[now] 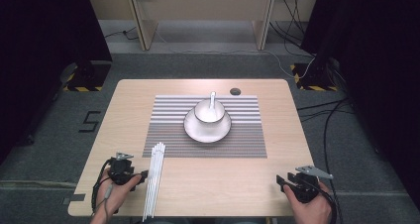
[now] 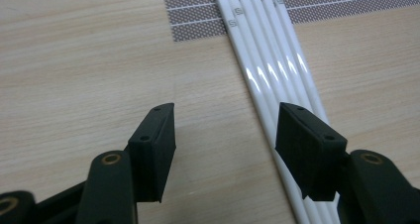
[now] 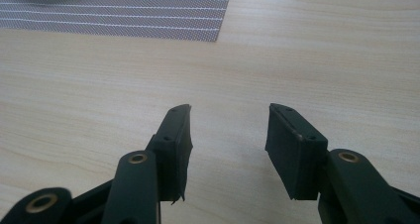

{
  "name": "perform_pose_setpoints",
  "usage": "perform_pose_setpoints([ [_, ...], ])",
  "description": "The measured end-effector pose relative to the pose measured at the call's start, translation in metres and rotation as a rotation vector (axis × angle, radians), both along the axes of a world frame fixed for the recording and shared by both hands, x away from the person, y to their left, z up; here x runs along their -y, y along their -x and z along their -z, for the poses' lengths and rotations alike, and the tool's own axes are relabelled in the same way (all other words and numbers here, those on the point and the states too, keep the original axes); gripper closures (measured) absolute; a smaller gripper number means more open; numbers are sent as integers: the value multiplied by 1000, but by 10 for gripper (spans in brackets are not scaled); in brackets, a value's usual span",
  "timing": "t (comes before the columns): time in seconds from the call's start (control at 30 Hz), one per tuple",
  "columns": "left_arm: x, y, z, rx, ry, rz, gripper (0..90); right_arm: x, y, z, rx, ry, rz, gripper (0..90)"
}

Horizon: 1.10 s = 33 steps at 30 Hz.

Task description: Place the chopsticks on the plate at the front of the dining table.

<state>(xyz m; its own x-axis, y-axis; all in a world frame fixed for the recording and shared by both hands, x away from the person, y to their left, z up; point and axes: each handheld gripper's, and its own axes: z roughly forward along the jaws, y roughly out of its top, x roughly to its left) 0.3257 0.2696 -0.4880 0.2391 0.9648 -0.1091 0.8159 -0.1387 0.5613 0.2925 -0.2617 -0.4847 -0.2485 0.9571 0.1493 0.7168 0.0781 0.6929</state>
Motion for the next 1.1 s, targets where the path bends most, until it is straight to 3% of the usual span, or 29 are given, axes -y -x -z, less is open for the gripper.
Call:
perform_pose_setpoints([
  [0.3, 11, -9, 6, -25, -59, 19, 423, 0, 1, 0, -2, -3, -1, 525],
  [0.63, 10, -9, 6, -34, -69, 26, 472, 0, 1, 0, -2, -3, 0, 526],
  [0.67, 10, -10, 5, -39, -94, 36, 531, 0, 1, 0, -2, -3, 0, 525],
  [0.83, 7, -11, 4, -47, -126, 59, 600, 0, 1, 0, -5, -3, -1, 526],
  [0.93, 3, -13, 2, -55, -167, 82, 702, 0, 1, 0, -5, -3, -2, 526],
  [1.1, -4, -16, 0, -86, -189, 82, 835, 1, 1, 1, -8, -4, -2, 526],
])
